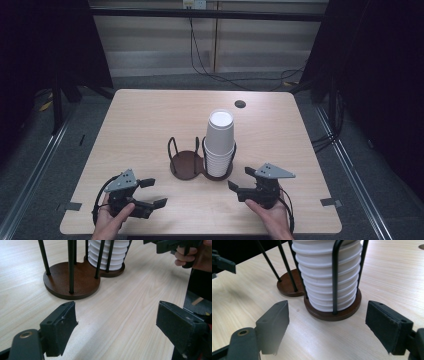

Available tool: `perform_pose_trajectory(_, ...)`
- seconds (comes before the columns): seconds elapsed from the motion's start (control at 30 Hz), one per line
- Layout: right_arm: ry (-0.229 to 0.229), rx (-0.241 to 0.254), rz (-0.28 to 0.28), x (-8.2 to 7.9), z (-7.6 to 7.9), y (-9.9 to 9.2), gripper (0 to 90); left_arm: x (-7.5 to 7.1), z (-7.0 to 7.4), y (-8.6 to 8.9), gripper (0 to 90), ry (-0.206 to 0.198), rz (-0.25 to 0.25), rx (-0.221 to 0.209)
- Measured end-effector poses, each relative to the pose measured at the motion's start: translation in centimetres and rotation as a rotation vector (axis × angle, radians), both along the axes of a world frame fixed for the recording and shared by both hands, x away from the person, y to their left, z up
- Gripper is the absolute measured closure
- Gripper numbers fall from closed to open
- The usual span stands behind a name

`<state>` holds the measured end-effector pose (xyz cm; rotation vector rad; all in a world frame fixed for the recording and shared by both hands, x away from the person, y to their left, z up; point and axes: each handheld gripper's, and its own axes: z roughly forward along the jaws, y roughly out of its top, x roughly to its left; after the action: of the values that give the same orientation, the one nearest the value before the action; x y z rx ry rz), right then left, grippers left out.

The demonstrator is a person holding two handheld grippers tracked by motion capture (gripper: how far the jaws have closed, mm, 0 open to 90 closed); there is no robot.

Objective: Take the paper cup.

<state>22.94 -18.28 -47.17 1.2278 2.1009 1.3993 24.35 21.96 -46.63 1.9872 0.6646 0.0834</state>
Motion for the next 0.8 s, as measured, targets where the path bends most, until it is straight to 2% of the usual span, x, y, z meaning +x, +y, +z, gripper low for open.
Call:
perform_pose_trajectory(0.1,0.008,-0.011,0.013,0.0,0.0,0.1,17.2,0.0,0.1,0.2,16.2,0.004,0.000,-0.020)
perform_pose_trajectory(0.37,0.020,-0.012,0.027,0.2,0.1,0.2,17.3,-0.1,0.1,0.3,16.1,0.000,-0.015,-0.004)
perform_pose_trajectory(0.47,0.012,0.010,0.052,0.0,0.5,0.2,23.0,-0.3,0.1,0.3,16.1,0.001,-0.023,-0.008)
perform_pose_trajectory(0.53,0.009,0.010,0.059,0.0,0.6,0.3,22.9,-0.3,0.1,0.3,16.1,0.001,-0.022,-0.007)
perform_pose_trajectory(0.77,0.024,-0.006,0.084,0.1,1.4,0.6,24.4,0.0,0.1,0.2,16.1,0.006,-0.012,-0.013)
perform_pose_trajectory(0.8,0.051,-0.007,0.087,0.2,1.7,0.6,24.4,0.0,0.1,0.2,16.1,-0.001,-0.005,-0.007)
